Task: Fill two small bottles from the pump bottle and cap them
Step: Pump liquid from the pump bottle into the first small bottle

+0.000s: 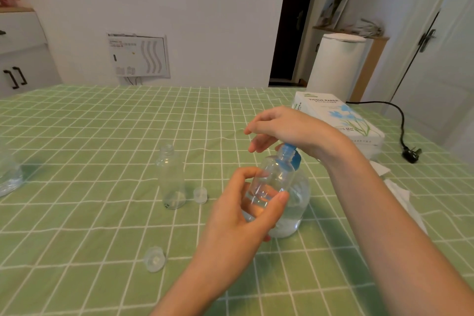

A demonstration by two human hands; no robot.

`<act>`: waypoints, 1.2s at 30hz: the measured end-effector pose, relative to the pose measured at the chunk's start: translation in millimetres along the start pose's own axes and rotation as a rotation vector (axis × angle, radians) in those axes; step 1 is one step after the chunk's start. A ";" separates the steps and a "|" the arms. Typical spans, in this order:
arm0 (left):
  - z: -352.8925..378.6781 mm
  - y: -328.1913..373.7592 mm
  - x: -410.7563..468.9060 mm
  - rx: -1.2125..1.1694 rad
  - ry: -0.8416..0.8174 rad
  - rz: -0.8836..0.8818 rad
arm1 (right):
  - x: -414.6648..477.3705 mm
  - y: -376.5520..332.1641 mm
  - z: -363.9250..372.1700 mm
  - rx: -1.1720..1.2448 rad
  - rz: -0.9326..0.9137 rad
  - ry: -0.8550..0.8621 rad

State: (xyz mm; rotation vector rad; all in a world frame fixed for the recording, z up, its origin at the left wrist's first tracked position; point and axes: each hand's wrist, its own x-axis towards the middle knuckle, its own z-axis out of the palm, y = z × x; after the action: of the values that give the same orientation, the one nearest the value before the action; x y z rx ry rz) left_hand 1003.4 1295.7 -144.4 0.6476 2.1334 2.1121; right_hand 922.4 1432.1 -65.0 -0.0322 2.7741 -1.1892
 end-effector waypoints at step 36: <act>1.7 -7.7 0.0 -0.025 0.012 -0.004 | -3.7 3.1 8.4 -0.015 -0.004 0.016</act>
State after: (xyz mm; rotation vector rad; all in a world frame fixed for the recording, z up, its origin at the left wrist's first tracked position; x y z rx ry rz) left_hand 1002.0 1297.6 -151.9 0.6290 2.1089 2.1426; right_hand 927.1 1428.5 -72.6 -0.0298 2.7981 -1.1747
